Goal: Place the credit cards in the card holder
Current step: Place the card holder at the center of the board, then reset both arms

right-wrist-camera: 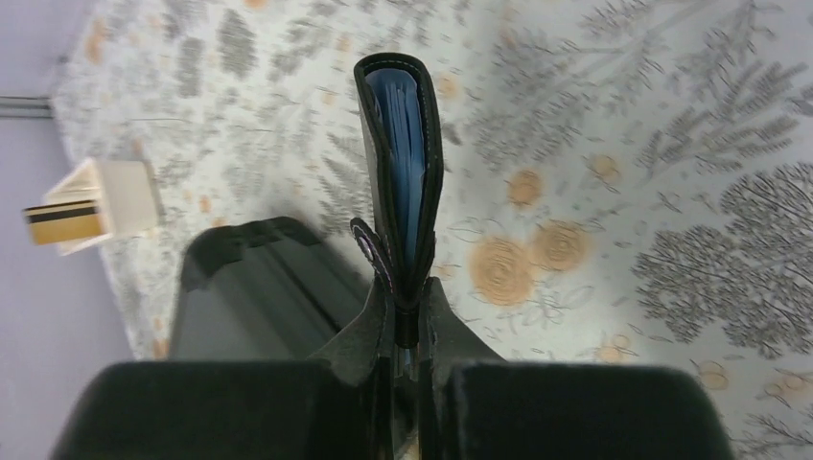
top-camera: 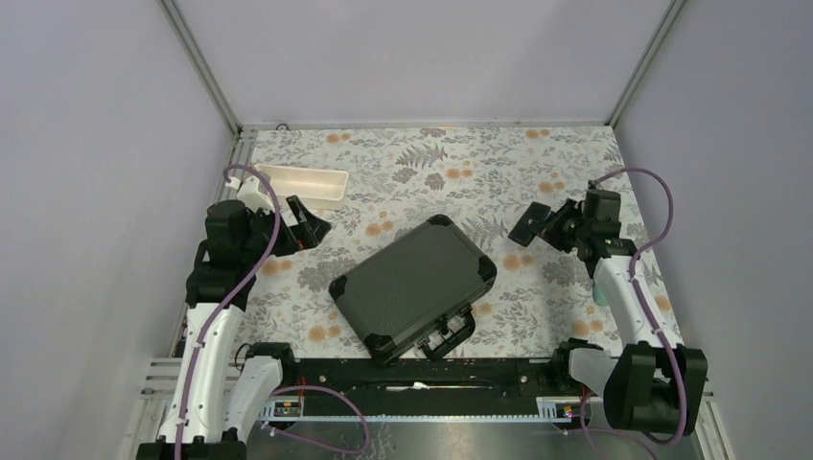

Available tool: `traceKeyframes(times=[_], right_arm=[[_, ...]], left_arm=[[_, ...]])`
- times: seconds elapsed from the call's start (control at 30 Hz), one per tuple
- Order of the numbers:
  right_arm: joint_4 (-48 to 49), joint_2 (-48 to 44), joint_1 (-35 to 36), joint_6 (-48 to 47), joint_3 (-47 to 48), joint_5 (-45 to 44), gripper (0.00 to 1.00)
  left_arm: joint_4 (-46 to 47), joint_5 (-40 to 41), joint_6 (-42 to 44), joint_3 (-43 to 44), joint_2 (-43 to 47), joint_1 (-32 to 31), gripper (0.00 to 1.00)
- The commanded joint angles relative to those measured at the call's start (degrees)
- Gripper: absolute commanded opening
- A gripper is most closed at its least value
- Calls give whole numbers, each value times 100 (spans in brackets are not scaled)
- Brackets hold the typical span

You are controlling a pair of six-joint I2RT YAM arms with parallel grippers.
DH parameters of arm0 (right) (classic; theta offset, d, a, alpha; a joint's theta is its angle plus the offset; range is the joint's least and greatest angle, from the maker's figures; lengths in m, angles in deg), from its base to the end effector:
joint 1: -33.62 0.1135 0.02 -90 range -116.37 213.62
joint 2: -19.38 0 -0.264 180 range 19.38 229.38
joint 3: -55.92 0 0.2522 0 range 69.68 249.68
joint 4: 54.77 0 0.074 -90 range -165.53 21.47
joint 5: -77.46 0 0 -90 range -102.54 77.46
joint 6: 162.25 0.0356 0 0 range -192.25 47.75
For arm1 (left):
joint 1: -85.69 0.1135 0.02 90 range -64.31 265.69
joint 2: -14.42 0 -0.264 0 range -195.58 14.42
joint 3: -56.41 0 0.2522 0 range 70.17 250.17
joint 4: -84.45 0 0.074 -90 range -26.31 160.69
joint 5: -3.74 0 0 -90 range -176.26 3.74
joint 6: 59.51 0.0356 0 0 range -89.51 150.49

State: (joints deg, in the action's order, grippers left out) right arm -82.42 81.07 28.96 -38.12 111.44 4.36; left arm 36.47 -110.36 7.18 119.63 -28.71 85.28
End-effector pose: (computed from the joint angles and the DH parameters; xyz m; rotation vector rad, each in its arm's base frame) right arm 0.2354 -0.0088 0.2587 0.5634 2.1232 0.6119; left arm 0.1582 -0.0157 0.3308 -0.1498 2.0766 -0.6870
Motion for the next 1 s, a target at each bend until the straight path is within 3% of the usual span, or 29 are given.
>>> traceKeyframes(times=[0.0, 0.3, 0.33, 0.47, 0.6, 0.73, 0.97], right_arm=[[3, 298, -17, -302, -111, -480, 0], [225, 1213, -17, -367, -189, -347, 1], [215, 1196, -17, -342, -212, -481, 7], [230, 873, -17, -265, -339, -900, 52], [116, 683, -17, -374, -330, -1114, 74], [-150, 520, -17, -458, -167, -1324, 87], [-137, -502, -9, -1149, -21, -1106, 89]], left_arm=[[-11, 956, 372, -38, 106, 32, 99], [167, 1211, 450, -322, 161, 32, 99], [147, 1281, 470, -309, 165, 32, 99], [115, 1596, 537, -328, 174, 32, 99], [64, 1844, 525, -365, 266, 32, 99], [104, 2008, 475, -370, 455, 34, 99], [356, 2330, 323, -376, 1075, 33, 99]])
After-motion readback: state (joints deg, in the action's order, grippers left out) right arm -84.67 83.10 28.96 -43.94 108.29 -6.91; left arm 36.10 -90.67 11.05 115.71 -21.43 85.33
